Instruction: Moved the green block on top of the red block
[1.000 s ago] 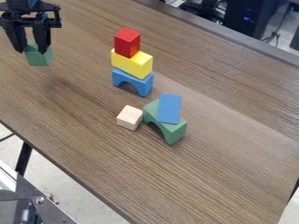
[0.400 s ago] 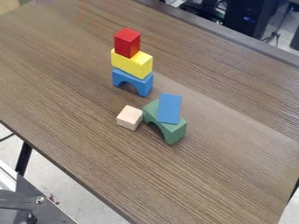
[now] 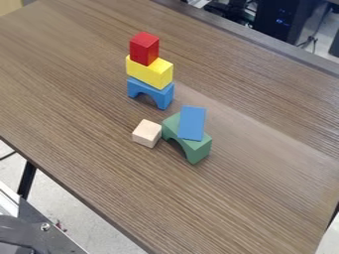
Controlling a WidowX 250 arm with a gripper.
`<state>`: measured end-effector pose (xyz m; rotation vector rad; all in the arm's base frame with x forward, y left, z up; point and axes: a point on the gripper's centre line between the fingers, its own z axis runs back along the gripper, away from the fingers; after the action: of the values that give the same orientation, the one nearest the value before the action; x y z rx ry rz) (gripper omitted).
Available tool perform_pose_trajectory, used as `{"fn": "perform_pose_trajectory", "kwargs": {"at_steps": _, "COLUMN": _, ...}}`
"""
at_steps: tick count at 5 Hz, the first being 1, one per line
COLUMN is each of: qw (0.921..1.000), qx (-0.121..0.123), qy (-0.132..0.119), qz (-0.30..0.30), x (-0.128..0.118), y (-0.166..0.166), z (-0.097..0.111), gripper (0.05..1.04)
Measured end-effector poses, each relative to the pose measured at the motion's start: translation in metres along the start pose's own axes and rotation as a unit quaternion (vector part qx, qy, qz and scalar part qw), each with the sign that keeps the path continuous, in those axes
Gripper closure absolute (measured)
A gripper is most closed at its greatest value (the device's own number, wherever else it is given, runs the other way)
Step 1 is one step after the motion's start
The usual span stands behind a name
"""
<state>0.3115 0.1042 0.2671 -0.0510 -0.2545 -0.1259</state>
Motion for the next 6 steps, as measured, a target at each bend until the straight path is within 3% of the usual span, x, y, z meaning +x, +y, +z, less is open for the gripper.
{"fn": "perform_pose_trajectory", "kwargs": {"at_steps": 1, "qw": 0.9991, "qx": -0.001, "qy": 0.04, "qz": -0.013, "x": -0.002, "y": -0.007, "z": -0.01, "gripper": 0.615}}
{"fn": "perform_pose_trajectory", "kwargs": {"at_steps": 2, "qw": 0.993, "qx": 0.005, "qy": 0.117, "qz": -0.014, "x": -0.013, "y": -0.014, "z": -0.035, "gripper": 0.615}}
{"fn": "perform_pose_trajectory", "kwargs": {"at_steps": 3, "qw": 0.9865, "qx": 0.004, "qy": 0.164, "qz": -0.006, "x": -0.022, "y": -0.016, "z": -0.06, "gripper": 0.615}}
{"fn": "perform_pose_trajectory", "kwargs": {"at_steps": 5, "qw": 0.975, "qx": 0.011, "qy": 0.222, "qz": -0.008, "x": -0.031, "y": -0.019, "z": -0.101, "gripper": 0.615}}
{"fn": "perform_pose_trajectory", "kwargs": {"at_steps": 6, "qw": 0.9744, "qx": 0.025, "qy": 0.223, "qz": 0.002, "x": -0.034, "y": -0.015, "z": -0.112, "gripper": 0.615}}
